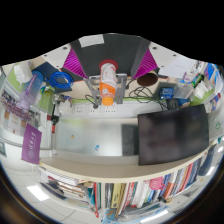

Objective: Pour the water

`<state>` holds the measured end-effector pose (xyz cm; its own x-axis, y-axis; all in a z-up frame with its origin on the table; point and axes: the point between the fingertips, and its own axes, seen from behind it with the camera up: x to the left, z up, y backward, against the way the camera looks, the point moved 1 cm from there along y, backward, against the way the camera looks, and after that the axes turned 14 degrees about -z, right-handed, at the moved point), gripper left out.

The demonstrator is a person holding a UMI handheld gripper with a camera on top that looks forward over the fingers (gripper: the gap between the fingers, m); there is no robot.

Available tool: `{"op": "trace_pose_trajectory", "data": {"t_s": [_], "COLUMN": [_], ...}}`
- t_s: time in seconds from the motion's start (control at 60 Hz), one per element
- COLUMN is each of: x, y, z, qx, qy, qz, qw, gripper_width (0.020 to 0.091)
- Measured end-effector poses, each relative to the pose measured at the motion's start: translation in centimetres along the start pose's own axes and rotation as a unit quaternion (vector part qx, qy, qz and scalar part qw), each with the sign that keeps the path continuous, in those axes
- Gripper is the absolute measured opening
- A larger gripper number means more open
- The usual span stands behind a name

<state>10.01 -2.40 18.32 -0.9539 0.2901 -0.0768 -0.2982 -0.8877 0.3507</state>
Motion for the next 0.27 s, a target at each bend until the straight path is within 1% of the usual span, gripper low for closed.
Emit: {"op": "trace_pose_trajectory", "data": {"t_s": [0.117,0.267], "x": [-0.1,-0.3], "y": [1.6,2.4], "z": [0.8,1.8], "qx": [-0.002,-0.016], "qy": [-0.004,-0.001], "qz": [-0.006,-0.013], "qw": [1.000,1.000], "gripper_width": [0.0852,0.0851]}}
